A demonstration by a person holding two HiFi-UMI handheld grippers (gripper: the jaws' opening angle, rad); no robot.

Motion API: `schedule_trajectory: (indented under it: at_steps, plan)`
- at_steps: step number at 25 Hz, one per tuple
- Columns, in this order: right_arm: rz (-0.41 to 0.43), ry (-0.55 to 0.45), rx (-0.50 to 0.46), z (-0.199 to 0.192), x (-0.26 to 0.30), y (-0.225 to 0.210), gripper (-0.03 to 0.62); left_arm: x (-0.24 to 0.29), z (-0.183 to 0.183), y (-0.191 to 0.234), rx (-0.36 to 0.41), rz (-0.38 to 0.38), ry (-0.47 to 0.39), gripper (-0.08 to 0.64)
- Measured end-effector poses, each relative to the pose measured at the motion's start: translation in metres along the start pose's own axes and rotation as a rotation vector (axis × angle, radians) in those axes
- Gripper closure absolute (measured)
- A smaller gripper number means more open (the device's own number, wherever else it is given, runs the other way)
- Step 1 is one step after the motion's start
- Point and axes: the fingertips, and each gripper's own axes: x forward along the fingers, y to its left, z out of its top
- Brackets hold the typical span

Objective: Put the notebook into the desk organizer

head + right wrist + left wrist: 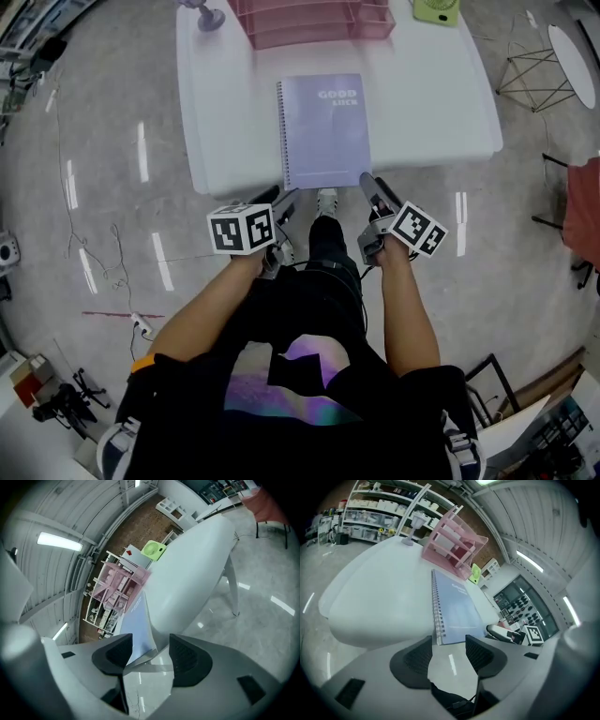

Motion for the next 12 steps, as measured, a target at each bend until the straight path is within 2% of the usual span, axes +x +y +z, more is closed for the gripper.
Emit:
schedule_trajectory:
  at_steps: [5,8,10,12]
  plan:
    - [0.003,0.037,0.036,-0.008,0.008,0.0,0.353,0.013,0.001,0.001,-0.057,-0.019,0.008,0.344]
    - [-0.004,0.05,0.035,-0.011,0.01,0.001,0.406,0.02,0.007,-0.004,-0.082,-0.047,0.004,0.344]
    - [-0.009,0.047,0.028,-0.01,0.01,0.003,0.464,0.024,0.009,-0.002,-0.096,-0.044,0.009,0.344]
    - [-0.015,0.046,0.018,-0.01,0.01,0.005,0.485,0.025,0.009,0.002,-0.109,-0.03,0.013,0.349]
